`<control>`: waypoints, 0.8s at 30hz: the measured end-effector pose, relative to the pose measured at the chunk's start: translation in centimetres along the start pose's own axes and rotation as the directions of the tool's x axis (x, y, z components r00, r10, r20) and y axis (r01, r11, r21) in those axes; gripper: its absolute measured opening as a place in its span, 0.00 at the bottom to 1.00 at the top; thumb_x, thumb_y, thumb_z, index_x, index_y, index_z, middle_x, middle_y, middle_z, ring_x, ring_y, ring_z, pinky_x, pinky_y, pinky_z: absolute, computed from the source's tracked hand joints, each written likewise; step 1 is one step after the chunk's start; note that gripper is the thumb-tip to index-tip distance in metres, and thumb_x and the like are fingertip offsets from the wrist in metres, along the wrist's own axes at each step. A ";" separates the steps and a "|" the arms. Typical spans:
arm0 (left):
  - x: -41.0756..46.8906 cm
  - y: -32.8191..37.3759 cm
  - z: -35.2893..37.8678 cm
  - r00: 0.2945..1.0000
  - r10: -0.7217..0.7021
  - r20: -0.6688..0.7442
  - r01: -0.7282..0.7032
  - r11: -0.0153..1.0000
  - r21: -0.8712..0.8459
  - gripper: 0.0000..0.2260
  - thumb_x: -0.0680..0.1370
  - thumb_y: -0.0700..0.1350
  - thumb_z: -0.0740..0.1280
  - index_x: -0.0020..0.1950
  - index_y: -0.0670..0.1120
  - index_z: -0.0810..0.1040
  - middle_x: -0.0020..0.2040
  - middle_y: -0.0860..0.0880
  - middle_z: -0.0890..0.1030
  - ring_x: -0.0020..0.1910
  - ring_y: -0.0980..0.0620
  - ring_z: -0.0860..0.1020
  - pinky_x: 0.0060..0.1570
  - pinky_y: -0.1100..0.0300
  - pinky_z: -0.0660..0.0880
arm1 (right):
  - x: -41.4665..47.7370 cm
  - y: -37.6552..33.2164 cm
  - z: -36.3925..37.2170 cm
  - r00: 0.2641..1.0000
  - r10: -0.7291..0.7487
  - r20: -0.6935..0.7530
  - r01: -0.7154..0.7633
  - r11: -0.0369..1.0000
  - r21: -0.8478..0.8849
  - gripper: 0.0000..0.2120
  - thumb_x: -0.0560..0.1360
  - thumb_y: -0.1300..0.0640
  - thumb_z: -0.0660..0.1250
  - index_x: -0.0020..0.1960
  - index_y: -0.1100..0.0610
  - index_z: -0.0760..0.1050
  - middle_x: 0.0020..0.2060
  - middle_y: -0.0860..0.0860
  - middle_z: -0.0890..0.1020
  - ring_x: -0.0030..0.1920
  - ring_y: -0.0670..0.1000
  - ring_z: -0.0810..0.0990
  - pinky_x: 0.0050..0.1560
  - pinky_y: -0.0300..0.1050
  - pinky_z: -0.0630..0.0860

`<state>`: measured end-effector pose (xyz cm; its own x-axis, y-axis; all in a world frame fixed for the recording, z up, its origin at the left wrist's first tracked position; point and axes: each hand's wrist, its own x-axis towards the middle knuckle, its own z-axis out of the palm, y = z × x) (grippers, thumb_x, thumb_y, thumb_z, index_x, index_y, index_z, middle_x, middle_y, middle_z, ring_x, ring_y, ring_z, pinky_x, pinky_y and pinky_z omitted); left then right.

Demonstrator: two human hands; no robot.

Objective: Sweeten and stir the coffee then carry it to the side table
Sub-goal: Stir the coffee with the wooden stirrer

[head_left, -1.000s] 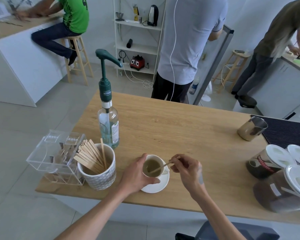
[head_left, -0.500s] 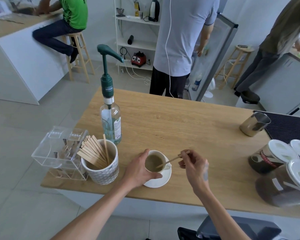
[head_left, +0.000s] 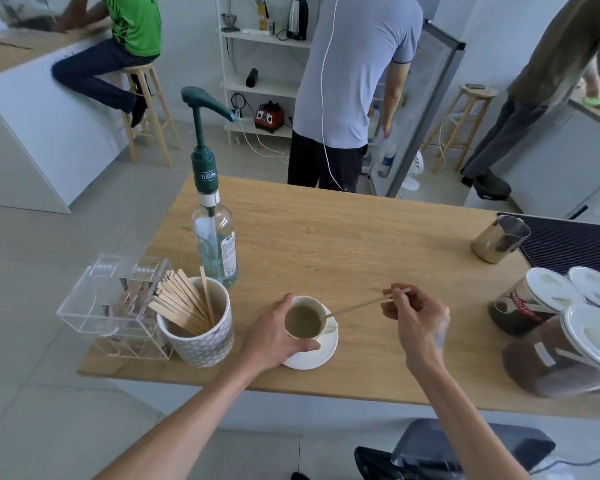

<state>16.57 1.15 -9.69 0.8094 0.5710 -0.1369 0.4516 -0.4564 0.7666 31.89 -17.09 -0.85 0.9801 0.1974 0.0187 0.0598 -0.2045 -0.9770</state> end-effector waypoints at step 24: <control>-0.2 0.6 -0.2 0.999 0.012 -0.043 -0.011 1.000 0.025 0.44 0.58 0.67 0.78 0.70 0.52 0.72 0.60 0.53 0.82 0.59 0.49 0.79 0.58 0.51 0.78 | -0.3 1.3 0.0 0.956 0.276 -0.103 -0.262 0.956 0.128 0.11 0.75 0.56 0.74 0.38 0.62 0.81 0.36 0.60 0.85 0.32 0.53 0.83 0.38 0.49 0.83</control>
<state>16.57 0.86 -9.12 0.7977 0.5946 -0.1006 0.4522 -0.4794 0.7522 31.66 -17.46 -2.14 0.9726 0.0336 -0.2299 -0.2242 -0.1245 -0.9666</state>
